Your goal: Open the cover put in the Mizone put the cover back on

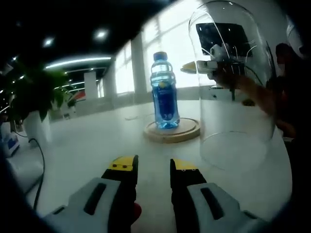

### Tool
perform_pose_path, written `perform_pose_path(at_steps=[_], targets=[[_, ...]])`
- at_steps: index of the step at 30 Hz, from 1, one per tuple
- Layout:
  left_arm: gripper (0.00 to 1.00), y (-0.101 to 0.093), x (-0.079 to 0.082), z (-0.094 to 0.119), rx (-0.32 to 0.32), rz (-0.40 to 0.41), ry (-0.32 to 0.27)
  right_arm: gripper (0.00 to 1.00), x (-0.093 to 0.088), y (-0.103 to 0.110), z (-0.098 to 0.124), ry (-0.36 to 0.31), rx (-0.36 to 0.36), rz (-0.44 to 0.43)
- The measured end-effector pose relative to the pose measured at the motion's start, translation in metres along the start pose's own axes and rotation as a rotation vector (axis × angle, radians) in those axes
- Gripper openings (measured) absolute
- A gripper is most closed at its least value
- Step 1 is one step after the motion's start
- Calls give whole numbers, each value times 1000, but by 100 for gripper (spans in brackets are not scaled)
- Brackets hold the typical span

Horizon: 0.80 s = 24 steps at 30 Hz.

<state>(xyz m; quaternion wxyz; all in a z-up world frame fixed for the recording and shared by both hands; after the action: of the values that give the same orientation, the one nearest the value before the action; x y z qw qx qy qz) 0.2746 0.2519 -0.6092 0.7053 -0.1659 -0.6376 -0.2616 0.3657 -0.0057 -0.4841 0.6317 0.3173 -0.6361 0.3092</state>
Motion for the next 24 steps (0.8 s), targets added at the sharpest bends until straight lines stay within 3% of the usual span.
perform_pose_path(at_steps=[11, 24], targets=[[21, 2, -1, -1, 0, -5, 5, 9, -29, -7, 39, 17, -97, -42], [21, 3, -2, -1, 1, 7, -1, 9, -56, -1, 68, 43, -136, -75]])
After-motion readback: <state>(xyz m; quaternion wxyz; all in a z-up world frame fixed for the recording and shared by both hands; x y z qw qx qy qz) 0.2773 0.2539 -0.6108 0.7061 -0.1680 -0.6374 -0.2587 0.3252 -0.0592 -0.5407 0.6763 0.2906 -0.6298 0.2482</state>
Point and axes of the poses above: the point that each gripper's makers call its tool centre point, and the gripper's own axes: z roughly backward along the fingers, y roughly to its left, x roughly out of its top, the point moved 4 cm from there along z, roughly backward along the fingers, and after that the axes turned 1 degree about z, right-handed, at the moved point
